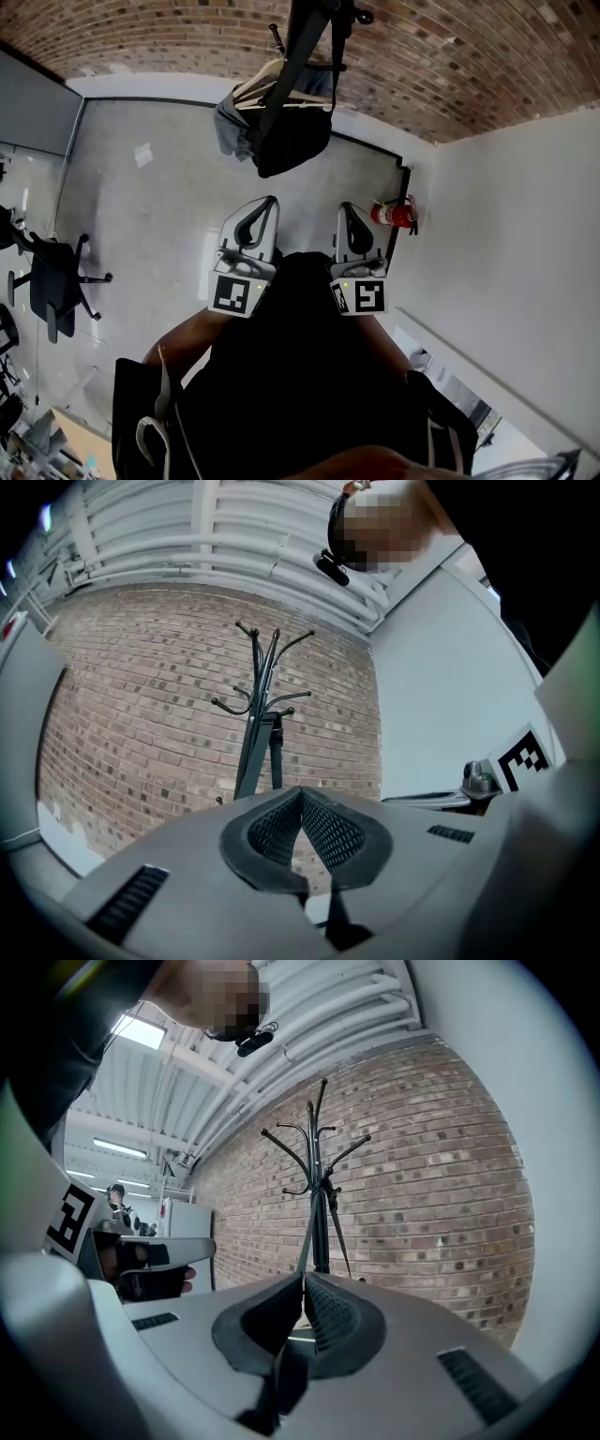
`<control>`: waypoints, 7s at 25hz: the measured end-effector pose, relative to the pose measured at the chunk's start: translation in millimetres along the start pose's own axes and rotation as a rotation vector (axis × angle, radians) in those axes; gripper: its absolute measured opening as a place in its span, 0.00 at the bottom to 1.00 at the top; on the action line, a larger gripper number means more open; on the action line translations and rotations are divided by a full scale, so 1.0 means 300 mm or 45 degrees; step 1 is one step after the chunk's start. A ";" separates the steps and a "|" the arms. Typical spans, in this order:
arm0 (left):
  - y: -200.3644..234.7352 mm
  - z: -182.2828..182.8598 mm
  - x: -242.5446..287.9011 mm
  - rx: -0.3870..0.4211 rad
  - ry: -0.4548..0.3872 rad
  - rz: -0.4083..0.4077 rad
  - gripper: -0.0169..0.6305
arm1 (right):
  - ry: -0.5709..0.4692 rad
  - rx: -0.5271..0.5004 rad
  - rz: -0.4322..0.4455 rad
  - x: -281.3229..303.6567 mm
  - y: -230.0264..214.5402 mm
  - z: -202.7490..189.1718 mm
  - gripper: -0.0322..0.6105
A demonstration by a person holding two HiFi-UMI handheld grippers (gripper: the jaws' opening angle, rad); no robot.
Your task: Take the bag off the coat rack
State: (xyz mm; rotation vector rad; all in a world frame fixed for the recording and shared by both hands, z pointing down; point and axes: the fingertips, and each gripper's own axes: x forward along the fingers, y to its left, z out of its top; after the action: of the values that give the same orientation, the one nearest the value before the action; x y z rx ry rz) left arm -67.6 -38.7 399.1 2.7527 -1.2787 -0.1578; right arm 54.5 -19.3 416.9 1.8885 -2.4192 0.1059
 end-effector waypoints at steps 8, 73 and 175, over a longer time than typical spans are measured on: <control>0.080 0.003 0.075 0.012 0.006 0.072 0.06 | -0.037 0.000 0.017 0.113 -0.040 0.038 0.09; 0.370 0.066 0.823 -0.024 0.068 0.212 0.07 | -0.123 -0.058 0.166 0.936 -0.309 0.233 0.14; 0.300 0.468 0.388 -0.102 -0.252 0.188 0.06 | -0.434 -0.008 -0.071 0.324 -0.325 0.536 0.09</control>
State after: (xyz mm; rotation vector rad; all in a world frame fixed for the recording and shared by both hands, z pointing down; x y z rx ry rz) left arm -79.9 -192.5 266.7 2.6163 -1.4815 -0.4685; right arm 123.5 -152.6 267.4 2.1199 -2.5606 -0.2476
